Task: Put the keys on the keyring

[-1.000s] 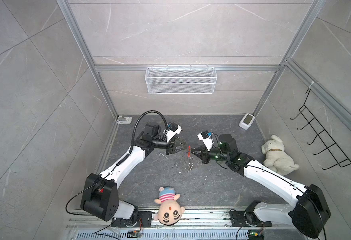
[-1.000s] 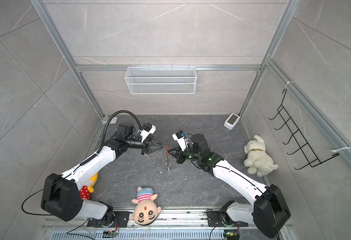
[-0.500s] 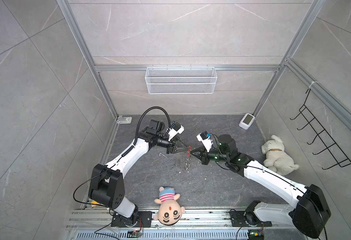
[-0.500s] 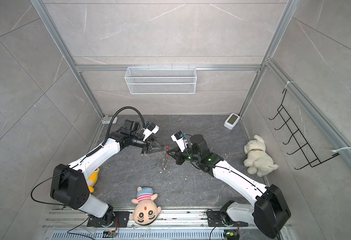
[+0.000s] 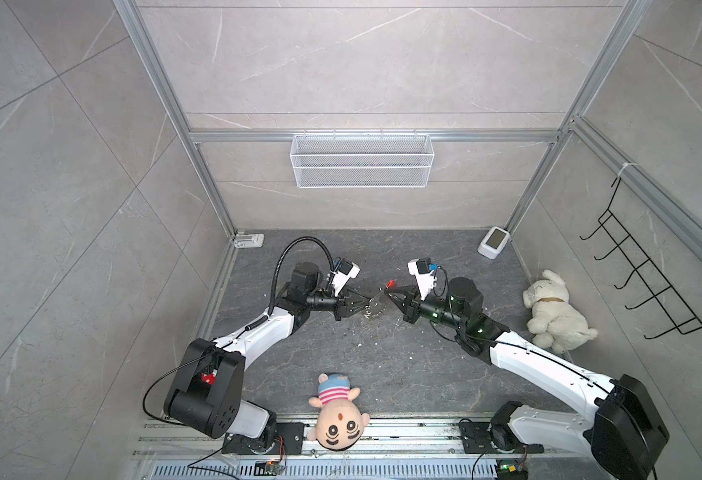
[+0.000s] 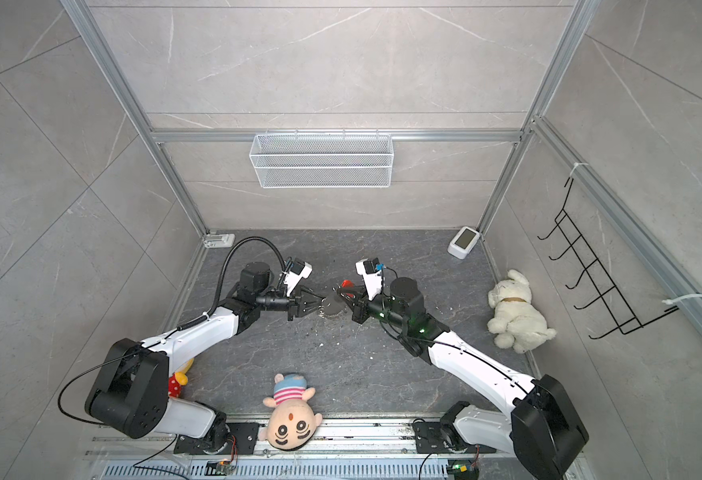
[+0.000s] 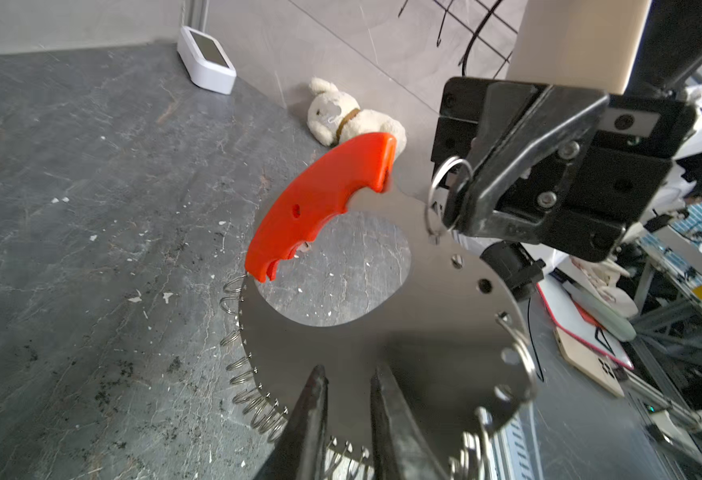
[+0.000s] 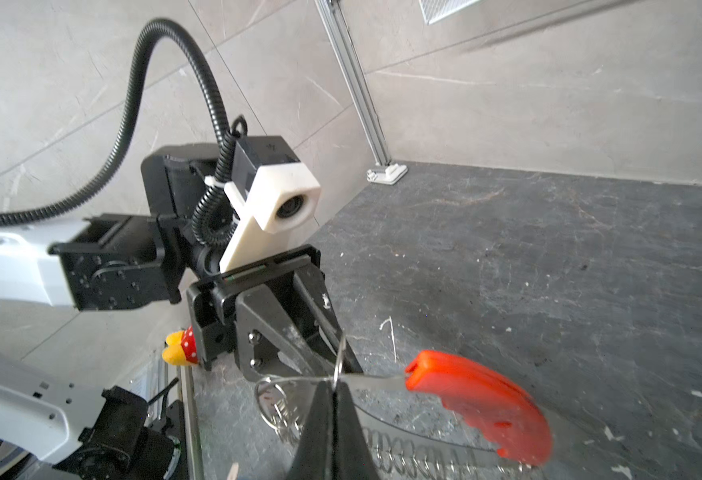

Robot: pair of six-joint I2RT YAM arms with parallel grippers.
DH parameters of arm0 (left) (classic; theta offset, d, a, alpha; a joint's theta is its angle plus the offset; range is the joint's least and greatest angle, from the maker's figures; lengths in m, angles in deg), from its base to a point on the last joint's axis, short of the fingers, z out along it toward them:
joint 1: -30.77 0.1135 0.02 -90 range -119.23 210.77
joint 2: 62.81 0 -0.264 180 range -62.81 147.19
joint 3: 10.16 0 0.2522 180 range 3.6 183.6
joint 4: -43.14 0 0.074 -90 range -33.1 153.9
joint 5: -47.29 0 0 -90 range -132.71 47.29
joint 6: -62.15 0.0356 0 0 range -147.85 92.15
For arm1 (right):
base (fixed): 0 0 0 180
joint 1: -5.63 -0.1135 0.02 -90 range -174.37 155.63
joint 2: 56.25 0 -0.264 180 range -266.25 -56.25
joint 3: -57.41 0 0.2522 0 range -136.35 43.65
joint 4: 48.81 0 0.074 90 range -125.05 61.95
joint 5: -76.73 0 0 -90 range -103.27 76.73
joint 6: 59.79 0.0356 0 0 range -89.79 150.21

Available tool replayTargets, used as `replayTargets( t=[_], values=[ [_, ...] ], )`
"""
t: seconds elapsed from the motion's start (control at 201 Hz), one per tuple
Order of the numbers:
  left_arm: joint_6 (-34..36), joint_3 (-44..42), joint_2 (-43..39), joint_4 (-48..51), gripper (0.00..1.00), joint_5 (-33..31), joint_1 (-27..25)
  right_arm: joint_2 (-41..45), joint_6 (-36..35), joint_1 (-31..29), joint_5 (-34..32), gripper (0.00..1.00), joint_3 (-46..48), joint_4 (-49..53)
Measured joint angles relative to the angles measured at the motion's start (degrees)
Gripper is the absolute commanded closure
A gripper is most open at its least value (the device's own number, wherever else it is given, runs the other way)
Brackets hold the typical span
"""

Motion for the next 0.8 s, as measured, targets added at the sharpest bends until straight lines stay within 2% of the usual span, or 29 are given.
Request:
replayTargets(
  t=[0.234, 0.414, 0.668, 0.797],
  values=[
    [-4.7, -0.9, -2.8, -9.5, 0.74, -2.6, -3.7, -1.6, 3.7, 0.0, -0.4, 1.00, 0.0, -8.2],
    [-6.5, -1.8, -2.9, -12.9, 0.72, -3.5, -6.1, -3.2, 5.6, 0.0, -0.4, 1.00, 0.0, -11.0],
    [-6.6, -2.0, -3.4, -13.7, 0.68, -3.8, -7.3, -4.3, 6.8, 0.0, -0.2, 1.00, 0.0, -12.5],
    [-2.1, -2.0, -7.0, -8.5, 0.67, -5.4, -7.1, -4.4, 6.7, 0.0, 0.3, 1.00, 0.0, -12.0]
  ],
)
